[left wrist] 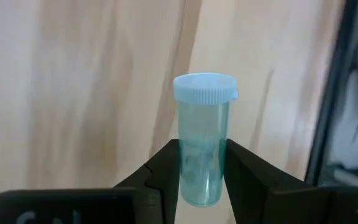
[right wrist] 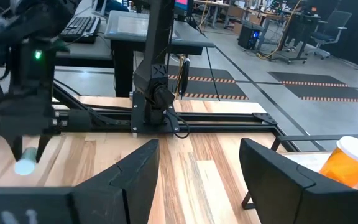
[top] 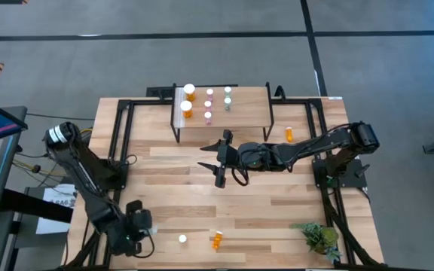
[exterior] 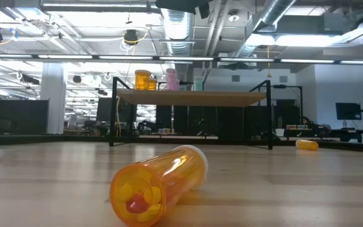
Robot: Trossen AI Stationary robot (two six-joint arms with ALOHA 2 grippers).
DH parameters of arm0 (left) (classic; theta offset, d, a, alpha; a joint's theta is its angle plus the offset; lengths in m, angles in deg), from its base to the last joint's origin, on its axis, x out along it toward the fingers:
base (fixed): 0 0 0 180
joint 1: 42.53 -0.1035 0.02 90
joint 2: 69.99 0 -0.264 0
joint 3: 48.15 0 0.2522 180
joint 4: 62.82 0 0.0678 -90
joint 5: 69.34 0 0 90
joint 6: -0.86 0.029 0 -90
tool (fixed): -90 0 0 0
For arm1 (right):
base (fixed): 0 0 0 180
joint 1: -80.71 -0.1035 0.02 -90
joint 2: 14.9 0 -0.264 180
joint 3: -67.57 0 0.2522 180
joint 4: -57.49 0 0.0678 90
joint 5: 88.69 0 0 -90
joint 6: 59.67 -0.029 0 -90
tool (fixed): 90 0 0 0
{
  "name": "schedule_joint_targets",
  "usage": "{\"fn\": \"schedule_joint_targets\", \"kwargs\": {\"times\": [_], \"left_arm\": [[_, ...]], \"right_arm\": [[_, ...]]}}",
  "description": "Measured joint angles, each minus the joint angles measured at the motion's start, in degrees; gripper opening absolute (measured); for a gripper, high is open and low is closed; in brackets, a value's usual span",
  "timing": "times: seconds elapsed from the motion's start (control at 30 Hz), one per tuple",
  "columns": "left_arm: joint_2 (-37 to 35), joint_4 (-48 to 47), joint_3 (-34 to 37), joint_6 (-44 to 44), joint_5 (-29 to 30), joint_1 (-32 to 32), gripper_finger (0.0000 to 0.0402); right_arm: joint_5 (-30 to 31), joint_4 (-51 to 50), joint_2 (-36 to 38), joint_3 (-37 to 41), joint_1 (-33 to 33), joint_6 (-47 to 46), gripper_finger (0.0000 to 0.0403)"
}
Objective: Pick and place medicine bottles onto shelf by color
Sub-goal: Put the small blue pill bottle aligned with other small blue pill bottles on the shelf
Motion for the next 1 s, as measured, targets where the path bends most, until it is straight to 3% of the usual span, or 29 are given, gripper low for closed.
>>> {"fn": "schedule_joint_targets", "kwargs": {"times": [0.2,0.47,0.73,0.87,1.0], "left_arm": [[-10.0,0.2,0.0,11.2,20.7,0.0,0.0094],[-29.8,1.3,0.0,28.6,38.1,-0.6,0.0094],[-41.1,2.2,0.0,42.4,49.2,-1.3,0.0094],[-41.1,5.1,0.0,46.4,51.7,-3.8,0.0094],[-38.6,11.9,0.0,54.0,49.7,-7.7,0.0094]], "right_arm": [[0.0,0.0,0.0,0.0,0.0,0.0,0.0245],[0.0,0.0,0.0,0.0,0.0,0.0,0.0245],[0.0,0.0,0.0,0.0,0.0,0.0,0.0245],[0.0,0.0,0.0,0.0,0.0,0.0,0.0245],[0.0,0.0,0.0,0.0,0.0,0.0,0.0245]]}}
